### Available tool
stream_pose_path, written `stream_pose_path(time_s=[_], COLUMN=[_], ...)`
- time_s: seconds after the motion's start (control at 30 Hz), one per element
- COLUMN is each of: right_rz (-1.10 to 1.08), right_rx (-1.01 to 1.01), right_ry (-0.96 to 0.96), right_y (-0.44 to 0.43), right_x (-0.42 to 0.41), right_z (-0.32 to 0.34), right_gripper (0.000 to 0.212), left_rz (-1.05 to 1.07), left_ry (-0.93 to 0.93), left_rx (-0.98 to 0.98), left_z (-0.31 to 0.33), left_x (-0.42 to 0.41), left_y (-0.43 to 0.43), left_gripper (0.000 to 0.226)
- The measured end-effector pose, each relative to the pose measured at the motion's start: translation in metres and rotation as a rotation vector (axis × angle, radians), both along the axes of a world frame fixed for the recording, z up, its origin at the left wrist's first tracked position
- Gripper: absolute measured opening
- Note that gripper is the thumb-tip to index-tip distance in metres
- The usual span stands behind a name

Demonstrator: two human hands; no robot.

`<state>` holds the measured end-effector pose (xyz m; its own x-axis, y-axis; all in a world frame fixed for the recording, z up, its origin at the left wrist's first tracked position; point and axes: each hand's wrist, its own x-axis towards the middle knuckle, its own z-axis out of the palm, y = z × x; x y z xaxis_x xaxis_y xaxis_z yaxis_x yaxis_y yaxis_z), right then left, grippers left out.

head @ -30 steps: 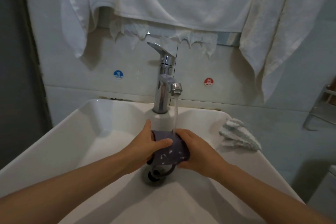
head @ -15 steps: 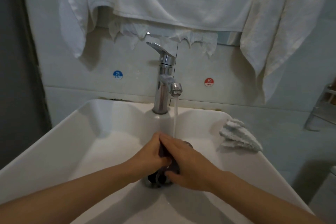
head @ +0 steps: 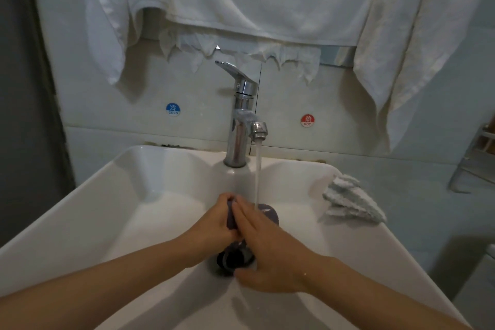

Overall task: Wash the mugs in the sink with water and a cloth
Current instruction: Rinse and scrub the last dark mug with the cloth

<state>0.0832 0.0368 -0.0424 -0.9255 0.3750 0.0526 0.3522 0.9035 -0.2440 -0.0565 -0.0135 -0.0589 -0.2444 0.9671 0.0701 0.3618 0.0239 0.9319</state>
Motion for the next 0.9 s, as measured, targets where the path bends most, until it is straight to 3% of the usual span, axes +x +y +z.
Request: stream_pose_path(time_s=[0.23, 0.37, 0.47, 0.63, 0.83, 0.9], right_rz=[-0.302, -0.159, -0.033, -0.229, -0.071, -0.147], right_rx=[-0.074, -0.079, -0.031, 0.004, -0.005, -0.017], right_ry=[-0.029, 0.003, -0.073, -0.198, -0.099, -0.089], right_y=[0.037, 0.018, -0.003, 0.019, -0.003, 0.002], right_x=[0.018, 0.008, -0.003, 0.017, -0.001, 0.000], right_z=[-0.004, -0.005, -0.001, -0.002, 0.001, 0.003], right_gripper=[0.092, 0.101, 0.104, 0.106, 0.102, 0.097], left_rz=[0.058, 0.061, 0.056, 0.096, 0.059, 0.077], left_ry=[0.058, 0.017, -0.046, -0.018, -0.017, -0.021], left_rx=[-0.058, -0.050, -0.048, -0.058, -0.054, -0.065], left_z=[-0.002, -0.002, -0.001, -0.002, 0.002, 0.001], left_x=[-0.001, -0.002, -0.002, -0.001, 0.002, 0.001], left_y=[0.004, 0.002, 0.000, 0.002, -0.001, 0.000], left_gripper=[0.077, 0.077, 0.074, 0.074, 0.076, 0.078])
